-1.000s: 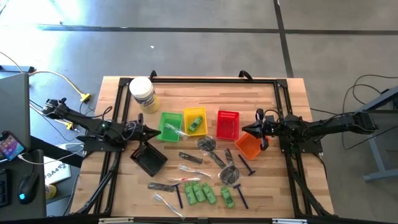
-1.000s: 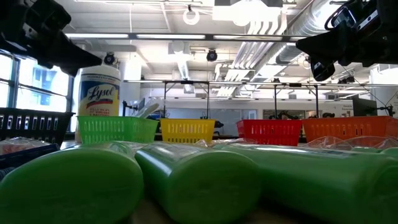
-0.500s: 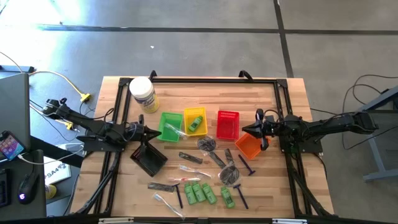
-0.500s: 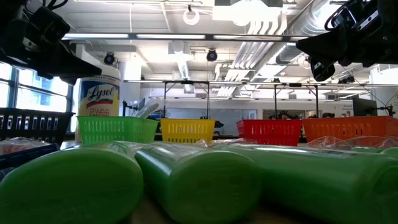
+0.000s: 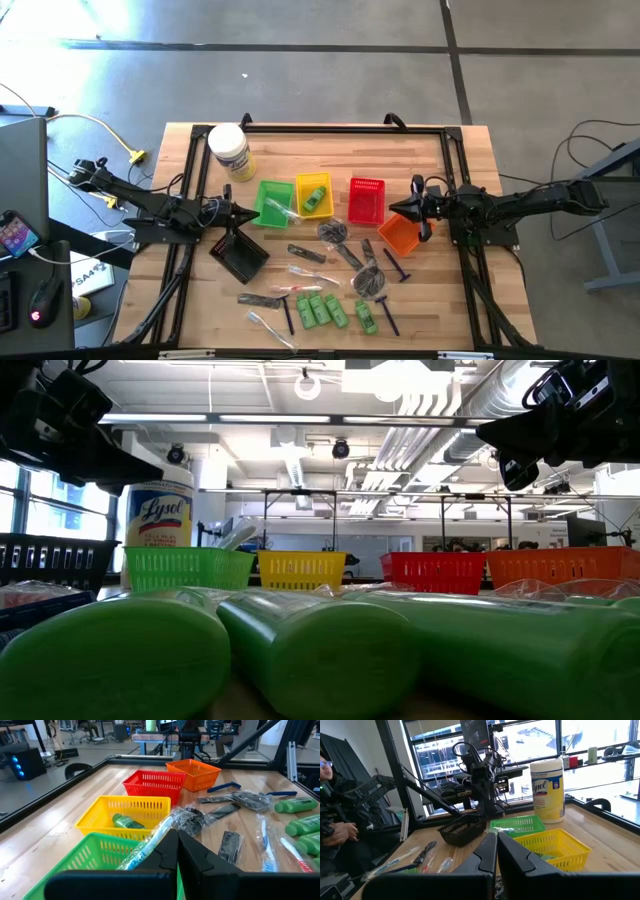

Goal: Pick & Place Travel size toiletries
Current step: Put the bottom left blue razor into the black basket

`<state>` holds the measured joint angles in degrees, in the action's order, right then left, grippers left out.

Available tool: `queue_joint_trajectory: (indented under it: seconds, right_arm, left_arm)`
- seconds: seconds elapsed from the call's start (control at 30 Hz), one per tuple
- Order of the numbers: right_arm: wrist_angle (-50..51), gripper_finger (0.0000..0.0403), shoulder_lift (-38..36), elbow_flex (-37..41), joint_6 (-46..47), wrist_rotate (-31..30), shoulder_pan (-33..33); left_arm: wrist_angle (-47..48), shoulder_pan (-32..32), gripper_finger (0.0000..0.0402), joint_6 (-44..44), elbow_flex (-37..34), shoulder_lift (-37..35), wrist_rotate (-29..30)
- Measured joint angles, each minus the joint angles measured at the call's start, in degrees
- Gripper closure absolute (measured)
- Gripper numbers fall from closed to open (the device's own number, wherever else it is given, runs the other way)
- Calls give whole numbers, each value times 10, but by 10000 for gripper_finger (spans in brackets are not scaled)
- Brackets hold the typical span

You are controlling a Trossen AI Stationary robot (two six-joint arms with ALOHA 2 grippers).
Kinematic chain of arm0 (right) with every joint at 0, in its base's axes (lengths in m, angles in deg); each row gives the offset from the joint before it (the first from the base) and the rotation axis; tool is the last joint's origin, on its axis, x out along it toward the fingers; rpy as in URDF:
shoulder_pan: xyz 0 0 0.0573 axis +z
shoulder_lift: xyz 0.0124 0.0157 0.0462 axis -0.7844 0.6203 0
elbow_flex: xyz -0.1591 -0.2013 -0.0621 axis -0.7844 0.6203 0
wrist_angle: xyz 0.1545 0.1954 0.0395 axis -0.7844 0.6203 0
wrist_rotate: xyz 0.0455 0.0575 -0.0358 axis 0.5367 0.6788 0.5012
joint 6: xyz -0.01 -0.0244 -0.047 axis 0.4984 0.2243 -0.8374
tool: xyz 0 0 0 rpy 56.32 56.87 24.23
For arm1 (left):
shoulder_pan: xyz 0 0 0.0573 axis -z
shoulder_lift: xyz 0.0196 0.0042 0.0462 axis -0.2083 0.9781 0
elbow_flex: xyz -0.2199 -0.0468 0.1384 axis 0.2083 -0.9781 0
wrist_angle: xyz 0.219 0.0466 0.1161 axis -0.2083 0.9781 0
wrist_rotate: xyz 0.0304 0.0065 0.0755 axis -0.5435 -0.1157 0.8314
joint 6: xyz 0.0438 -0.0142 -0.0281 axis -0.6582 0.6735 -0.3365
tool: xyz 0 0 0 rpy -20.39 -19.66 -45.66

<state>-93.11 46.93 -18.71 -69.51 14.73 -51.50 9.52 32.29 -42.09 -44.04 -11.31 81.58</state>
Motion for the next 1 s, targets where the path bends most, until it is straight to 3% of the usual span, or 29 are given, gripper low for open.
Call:
queue_joint_trajectory:
  seconds: [0.37, 1.0]
  right_arm:
    - [-3, 396, 0, 0, 6, 0, 0]
    - [-2, 396, 0, 0, 22, -2, 0]
  left_arm:
    - [2, 0, 401, -44, 45, 1, -20]
    - [0, 0, 401, -58, 50, 6, -29]
